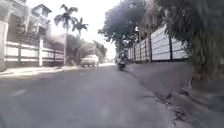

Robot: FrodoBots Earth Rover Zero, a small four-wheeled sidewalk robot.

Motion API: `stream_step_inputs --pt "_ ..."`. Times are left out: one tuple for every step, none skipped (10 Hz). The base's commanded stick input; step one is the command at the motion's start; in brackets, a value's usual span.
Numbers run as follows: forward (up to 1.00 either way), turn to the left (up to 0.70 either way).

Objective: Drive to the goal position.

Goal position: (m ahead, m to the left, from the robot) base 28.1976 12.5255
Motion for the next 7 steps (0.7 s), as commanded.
stream_step_inputs --pt "1.0 0.0" --pt "1.0 0.0" --pt "1.0 0.0" --pt "1.0 0.0" --pt "1.0 0.0" --pt "1.0 0.0" --pt "1.0 0.0"
